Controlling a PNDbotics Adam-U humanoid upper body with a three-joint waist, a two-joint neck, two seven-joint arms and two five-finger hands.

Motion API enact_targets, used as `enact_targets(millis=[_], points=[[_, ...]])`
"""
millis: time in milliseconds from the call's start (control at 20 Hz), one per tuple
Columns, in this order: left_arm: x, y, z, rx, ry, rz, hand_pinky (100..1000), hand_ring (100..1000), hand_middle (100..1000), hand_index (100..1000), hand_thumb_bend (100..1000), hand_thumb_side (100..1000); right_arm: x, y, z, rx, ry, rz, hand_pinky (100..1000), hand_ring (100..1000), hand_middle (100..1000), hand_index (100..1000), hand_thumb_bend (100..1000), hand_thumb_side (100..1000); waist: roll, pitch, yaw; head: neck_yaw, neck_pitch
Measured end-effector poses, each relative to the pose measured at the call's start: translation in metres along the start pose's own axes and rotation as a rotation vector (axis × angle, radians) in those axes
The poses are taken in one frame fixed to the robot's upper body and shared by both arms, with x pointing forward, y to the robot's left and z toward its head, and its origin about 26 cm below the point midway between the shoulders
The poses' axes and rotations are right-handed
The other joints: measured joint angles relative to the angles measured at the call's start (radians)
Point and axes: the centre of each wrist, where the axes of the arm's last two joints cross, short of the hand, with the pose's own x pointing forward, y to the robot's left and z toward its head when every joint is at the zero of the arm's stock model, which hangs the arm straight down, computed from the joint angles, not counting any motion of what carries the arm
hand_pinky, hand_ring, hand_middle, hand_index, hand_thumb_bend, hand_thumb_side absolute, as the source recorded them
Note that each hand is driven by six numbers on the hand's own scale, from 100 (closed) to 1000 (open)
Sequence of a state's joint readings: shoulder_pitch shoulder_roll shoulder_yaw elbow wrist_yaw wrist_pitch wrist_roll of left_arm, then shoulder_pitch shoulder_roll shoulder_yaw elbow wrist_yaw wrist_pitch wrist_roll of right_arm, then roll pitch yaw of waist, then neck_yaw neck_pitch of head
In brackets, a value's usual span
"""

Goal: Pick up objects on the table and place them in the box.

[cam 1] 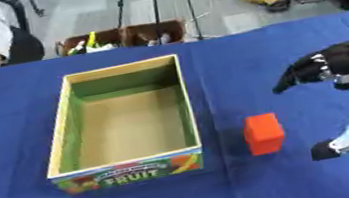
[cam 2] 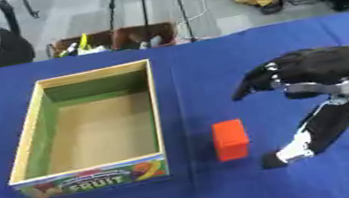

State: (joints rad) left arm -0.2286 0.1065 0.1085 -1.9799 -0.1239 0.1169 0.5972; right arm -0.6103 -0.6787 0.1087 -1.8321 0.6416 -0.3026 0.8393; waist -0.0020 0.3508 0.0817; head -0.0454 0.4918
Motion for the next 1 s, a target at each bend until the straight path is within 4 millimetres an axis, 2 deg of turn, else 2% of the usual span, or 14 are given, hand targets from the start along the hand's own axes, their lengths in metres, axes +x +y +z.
enact_targets(millis=[400,750,1000], points=[[0.000,0.000,0.000,-0.001,0.000,0.000,227,469,522,412,100,816,-0.002,0.006,-0.019,-0.008,0.035,-0.046,740,865,803,905,507,807,-0.001,0.000,-0.001,0.000,0.000],[0.000,0.000,0.000,-0.001,0.000,0.000,227,469,522,412,100,816,-0.005,0.023,-0.036,0.018,0.084,-0.088,741,866,800,907,528,787,-0.004,0.003,0.000,0.007,0.000],[0.000,0.000,0.000,-0.001,0.000,0.000,227,468,521,412,100,816,-0.007,0.033,-0.045,0.036,0.110,-0.111,742,867,790,911,589,752,-0.004,0.007,0.001,0.009,0.000]])
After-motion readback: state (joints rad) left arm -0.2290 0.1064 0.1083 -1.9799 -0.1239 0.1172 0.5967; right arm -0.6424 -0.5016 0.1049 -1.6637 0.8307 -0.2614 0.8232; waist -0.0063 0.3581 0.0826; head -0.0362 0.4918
